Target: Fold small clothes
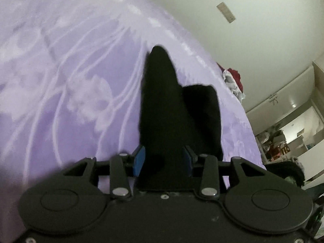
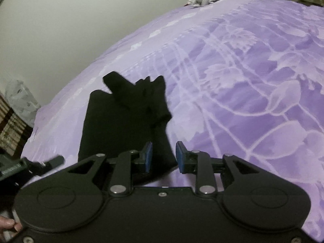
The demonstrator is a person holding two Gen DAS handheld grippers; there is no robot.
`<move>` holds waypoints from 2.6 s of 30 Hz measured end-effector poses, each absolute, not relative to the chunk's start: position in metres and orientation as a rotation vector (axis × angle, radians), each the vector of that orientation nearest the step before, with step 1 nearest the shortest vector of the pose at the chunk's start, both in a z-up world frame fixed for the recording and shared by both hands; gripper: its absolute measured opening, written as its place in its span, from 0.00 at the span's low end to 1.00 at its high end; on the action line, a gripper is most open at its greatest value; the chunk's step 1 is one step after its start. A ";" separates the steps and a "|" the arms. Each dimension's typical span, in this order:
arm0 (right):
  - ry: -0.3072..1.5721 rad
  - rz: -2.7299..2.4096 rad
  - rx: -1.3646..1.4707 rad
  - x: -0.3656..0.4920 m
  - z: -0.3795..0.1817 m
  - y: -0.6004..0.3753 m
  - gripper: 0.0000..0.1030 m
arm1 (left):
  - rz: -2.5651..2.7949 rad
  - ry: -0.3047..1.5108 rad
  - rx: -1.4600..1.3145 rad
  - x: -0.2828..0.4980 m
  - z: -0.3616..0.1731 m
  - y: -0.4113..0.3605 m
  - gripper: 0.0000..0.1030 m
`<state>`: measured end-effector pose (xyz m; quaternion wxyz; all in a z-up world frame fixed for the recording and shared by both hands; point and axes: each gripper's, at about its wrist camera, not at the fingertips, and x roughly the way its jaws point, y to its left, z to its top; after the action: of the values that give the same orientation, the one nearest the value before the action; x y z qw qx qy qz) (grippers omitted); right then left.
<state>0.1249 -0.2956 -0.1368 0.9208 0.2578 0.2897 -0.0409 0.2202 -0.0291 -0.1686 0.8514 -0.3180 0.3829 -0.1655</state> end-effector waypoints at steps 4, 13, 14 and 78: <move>0.628 -0.054 0.497 0.136 -0.144 -0.285 0.21 | -0.370 0.839 -0.675 0.227 -0.179 -0.039 0.35; 0.696 -0.089 0.460 0.146 -0.156 -0.288 0.00 | -0.374 0.865 -0.705 0.225 -0.192 -0.021 0.27; 0.702 -0.085 0.485 0.145 -0.159 -0.290 0.00 | -0.375 0.855 -0.706 0.229 -0.189 -0.019 0.29; 0.639 -0.091 0.410 0.147 -0.139 -0.298 0.07 | -0.396 0.882 -0.669 0.192 -0.169 -0.010 0.07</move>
<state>0.1471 -0.2983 -0.1392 0.9278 0.1999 0.3118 -0.0442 0.1917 -0.0101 -0.1691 0.8322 -0.3155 0.4159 -0.1868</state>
